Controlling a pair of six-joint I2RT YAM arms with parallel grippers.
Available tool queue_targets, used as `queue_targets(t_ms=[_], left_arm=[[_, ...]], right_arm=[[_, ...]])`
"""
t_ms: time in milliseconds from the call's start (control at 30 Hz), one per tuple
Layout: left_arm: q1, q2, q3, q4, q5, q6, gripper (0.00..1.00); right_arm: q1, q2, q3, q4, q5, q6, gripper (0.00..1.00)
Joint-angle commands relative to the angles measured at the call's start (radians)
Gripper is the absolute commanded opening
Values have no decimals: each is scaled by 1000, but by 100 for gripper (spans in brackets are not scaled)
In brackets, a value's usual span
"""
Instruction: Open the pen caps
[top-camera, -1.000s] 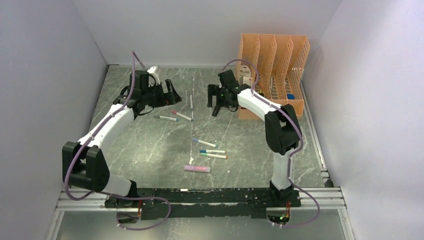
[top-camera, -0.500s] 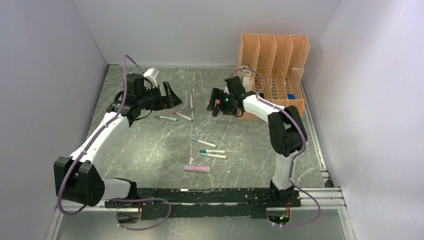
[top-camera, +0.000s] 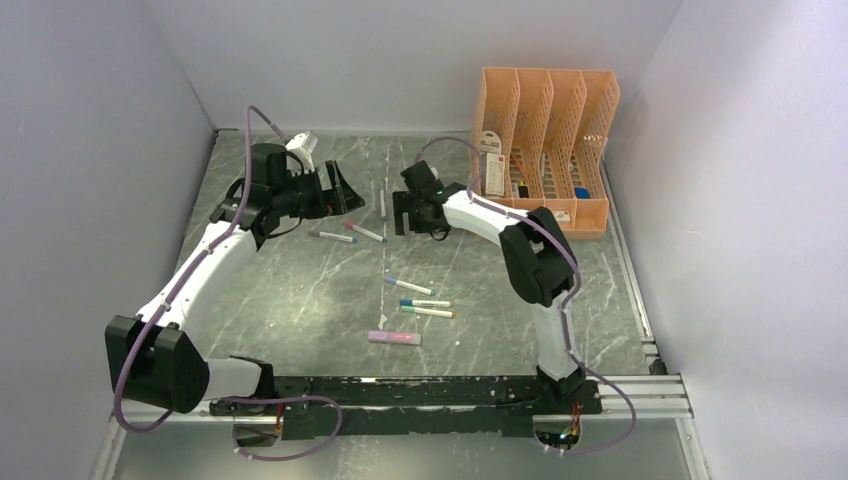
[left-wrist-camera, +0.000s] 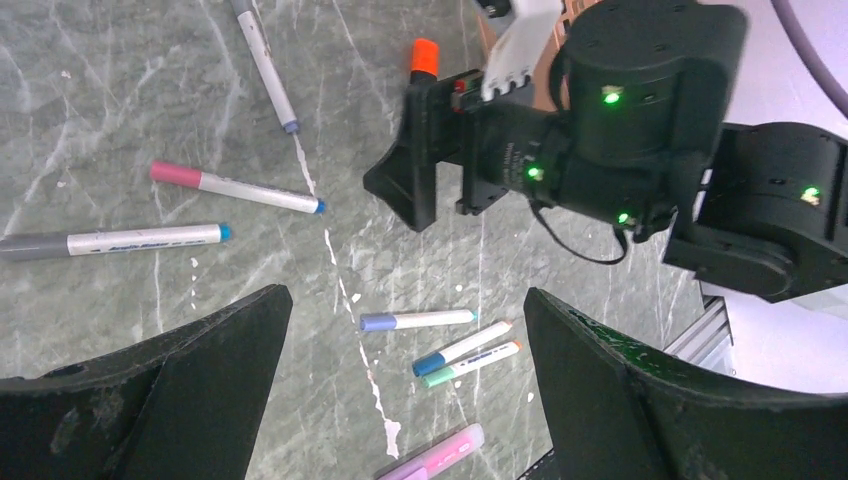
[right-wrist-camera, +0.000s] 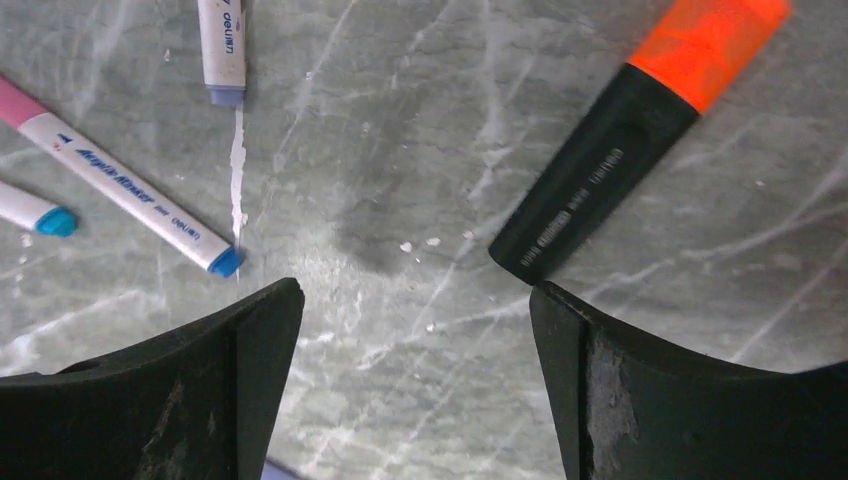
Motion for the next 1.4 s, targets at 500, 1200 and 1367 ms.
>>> queue_targets(t_ms=[500,1200,1367], left_arm=[[-4,-3,-47,-1,-3,24,99],[-5,20,-89,39,58,3,99],[-7,40,-139,126,124,-45,99]], right_arm=[[-39,110,144,-157,263,13,75],[-46,111,11,-75,145,-17,16],[-6,-91,-176,-13,99,-79,14]])
